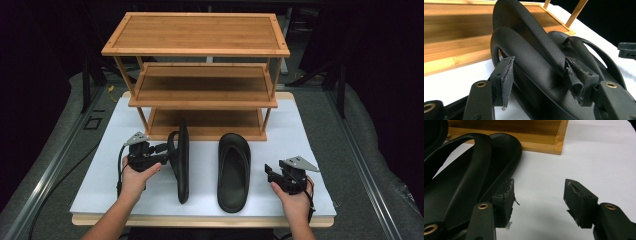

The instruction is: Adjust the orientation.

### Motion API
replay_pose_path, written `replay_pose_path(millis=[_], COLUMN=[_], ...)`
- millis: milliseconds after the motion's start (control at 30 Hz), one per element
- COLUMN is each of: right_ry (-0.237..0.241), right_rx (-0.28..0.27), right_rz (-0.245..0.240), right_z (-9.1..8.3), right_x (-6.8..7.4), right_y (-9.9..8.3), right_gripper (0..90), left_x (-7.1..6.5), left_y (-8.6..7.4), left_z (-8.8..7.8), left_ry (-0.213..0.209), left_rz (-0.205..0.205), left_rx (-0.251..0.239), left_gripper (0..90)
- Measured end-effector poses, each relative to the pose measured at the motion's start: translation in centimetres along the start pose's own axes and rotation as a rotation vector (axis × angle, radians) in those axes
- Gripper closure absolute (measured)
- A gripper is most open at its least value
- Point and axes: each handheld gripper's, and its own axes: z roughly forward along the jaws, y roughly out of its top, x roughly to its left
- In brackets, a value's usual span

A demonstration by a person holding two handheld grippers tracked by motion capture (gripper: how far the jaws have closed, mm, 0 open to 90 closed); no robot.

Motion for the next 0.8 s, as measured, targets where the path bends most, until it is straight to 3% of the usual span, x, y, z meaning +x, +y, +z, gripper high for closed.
replay_pose_path(millis=[100, 167, 200, 333, 400, 467, 800], right_ry=[0.002, 0.001, 0.004, 0.004, 0.002, 0.004, 0.003], right_rx=[0.000, 0.000, 0.001, 0.000, 0.000, 0.000, -0.007], right_rz=[0.002, 0.003, 0.002, 0.003, 0.003, 0.005, 0.010], right_z=[0.0, 0.0, 0.0, 0.0, 0.0, 0.0, 0.0], right_x=[0.0, -0.1, -0.1, 0.0, 0.0, -0.1, -0.2], right_y=[0.0, 0.0, 0.0, 0.0, 0.0, 0.0, 0.0], right_gripper=[41.8, 41.9, 41.9, 41.9, 41.8, 41.9, 41.9], left_x=[0.1, 0.2, 0.4, 0.3, 0.1, -0.2, -1.9], left_y=[-0.1, -0.1, -0.2, -0.2, -0.2, -0.1, 0.4], left_z=[0.2, 0.3, 0.7, 1.2, 1.5, 1.7, 1.8], left_ry=[-0.016, -0.032, -0.065, -0.096, -0.114, -0.126, -0.149], left_rz=[-0.008, -0.028, -0.061, -0.084, -0.088, -0.093, -0.069], left_rx=[-0.008, -0.013, -0.012, -0.012, -0.013, -0.010, 0.005], left_gripper=[45.1, 45.0, 45.0, 44.5, 45.0, 51.6, 66.5])
